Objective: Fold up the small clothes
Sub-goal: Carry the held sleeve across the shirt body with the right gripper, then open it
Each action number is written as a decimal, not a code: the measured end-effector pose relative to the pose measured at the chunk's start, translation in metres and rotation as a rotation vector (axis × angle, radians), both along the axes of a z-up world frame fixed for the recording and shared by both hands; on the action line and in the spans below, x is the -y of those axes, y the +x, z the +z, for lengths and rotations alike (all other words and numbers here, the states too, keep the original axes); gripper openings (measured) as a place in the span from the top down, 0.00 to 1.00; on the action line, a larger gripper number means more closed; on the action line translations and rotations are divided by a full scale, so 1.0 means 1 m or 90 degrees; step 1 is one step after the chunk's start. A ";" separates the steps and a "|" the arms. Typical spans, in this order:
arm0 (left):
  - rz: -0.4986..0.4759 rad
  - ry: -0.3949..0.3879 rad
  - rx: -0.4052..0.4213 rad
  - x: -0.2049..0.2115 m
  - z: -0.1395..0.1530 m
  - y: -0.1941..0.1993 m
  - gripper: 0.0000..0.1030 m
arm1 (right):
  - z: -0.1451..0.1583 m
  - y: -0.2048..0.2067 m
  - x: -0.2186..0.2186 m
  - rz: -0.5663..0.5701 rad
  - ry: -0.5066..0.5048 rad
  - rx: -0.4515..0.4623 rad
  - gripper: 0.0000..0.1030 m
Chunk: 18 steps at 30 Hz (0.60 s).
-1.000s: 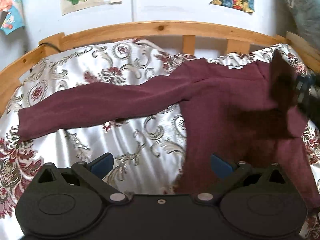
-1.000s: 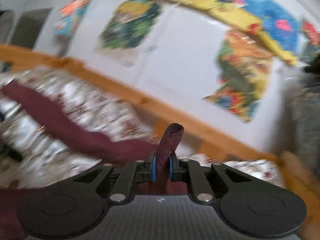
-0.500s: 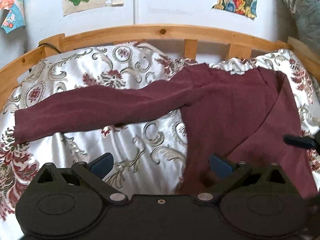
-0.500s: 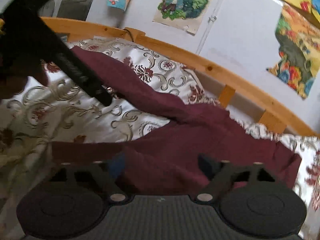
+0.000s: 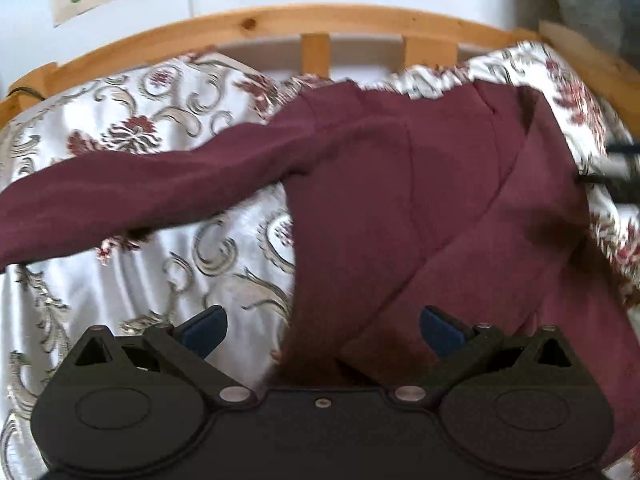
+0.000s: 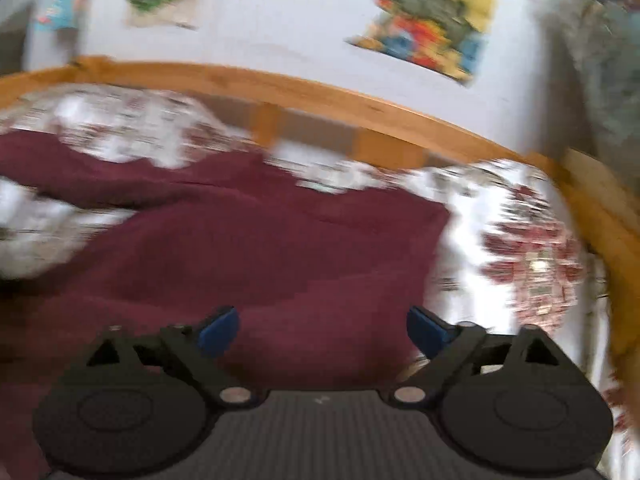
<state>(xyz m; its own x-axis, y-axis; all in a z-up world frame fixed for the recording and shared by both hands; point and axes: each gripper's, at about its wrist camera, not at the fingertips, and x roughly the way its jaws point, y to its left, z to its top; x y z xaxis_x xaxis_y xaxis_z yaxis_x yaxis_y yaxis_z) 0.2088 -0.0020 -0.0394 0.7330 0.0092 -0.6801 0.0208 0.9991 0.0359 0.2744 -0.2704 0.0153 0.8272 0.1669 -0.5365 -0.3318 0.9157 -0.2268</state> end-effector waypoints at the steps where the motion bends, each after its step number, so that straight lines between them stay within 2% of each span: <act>1: -0.004 0.010 -0.005 0.003 -0.005 0.002 0.01 | -0.004 0.018 0.009 -0.026 -0.003 0.003 0.18; 5: -0.018 0.024 -0.025 0.008 -0.017 0.006 0.01 | -0.018 0.073 0.036 -0.081 0.039 -0.017 0.28; 6: -0.019 0.026 -0.026 0.009 -0.020 0.007 0.01 | -0.021 0.082 0.041 -0.086 0.053 -0.029 0.35; 7: -0.021 0.028 -0.027 0.010 -0.021 0.009 0.01 | -0.024 0.092 0.048 -0.089 0.077 -0.046 0.59; 8: -0.024 0.029 -0.026 0.012 -0.022 0.010 0.01 | -0.026 0.097 0.052 -0.089 0.093 -0.060 0.78; 9: -0.027 0.031 -0.024 0.013 -0.022 0.011 0.01 | -0.026 0.102 0.057 -0.091 0.112 -0.077 0.92; 11: -0.037 0.036 -0.019 0.016 -0.021 0.013 0.01 | -0.021 0.102 0.065 -0.101 0.130 -0.065 0.92; 15: -0.053 0.053 -0.024 0.027 -0.022 0.020 0.01 | -0.006 0.097 0.075 -0.122 0.125 -0.019 0.93; 18: -0.064 0.072 -0.036 0.037 -0.028 0.024 0.01 | -0.011 0.105 0.079 -0.147 0.116 -0.036 0.91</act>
